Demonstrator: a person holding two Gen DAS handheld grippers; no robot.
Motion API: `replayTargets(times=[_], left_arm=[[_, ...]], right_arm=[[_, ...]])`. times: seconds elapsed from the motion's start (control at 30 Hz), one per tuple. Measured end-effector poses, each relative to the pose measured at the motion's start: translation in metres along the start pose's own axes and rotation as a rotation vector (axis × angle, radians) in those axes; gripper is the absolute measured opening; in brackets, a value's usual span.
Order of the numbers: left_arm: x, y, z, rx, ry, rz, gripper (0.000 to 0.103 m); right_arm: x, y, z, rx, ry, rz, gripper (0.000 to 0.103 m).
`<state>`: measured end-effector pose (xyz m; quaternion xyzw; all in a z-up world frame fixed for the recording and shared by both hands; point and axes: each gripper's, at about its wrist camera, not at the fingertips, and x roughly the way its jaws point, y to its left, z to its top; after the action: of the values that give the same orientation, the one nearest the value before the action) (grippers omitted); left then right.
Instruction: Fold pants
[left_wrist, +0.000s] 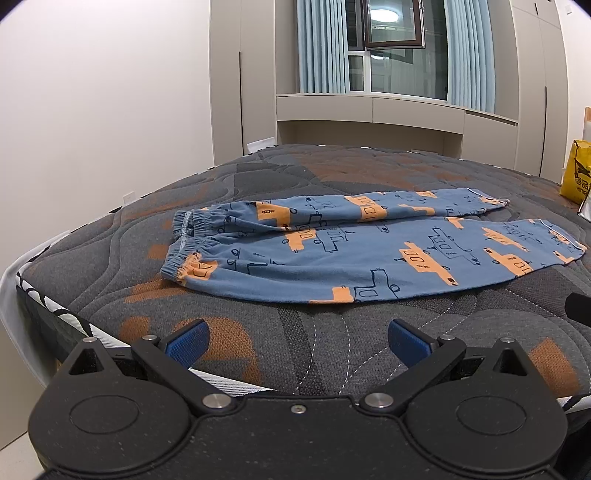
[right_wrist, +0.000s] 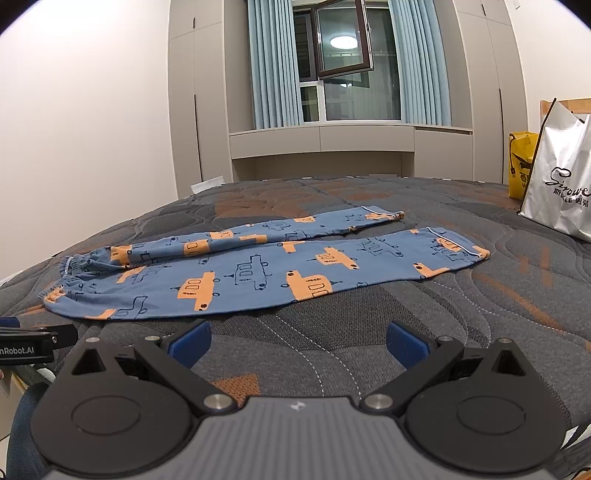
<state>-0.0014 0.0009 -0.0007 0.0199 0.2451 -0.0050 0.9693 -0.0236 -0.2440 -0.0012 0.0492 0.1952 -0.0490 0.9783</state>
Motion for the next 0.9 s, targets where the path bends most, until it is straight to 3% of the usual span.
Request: replayTargets(times=[0.67,0.9], left_arm=[[-0.001,-0.005,-0.003,0.017,0.02,-0.006,0.103],[0.004,-0.001,0.009,0.023,0.011,0.01,0.103]], right_arm=[[0.0,0.0,0.0,0.001,-0.001,0.001,0.103],[-0.001,0.0,0.001,0.006,-0.005,-0.003,0.103]])
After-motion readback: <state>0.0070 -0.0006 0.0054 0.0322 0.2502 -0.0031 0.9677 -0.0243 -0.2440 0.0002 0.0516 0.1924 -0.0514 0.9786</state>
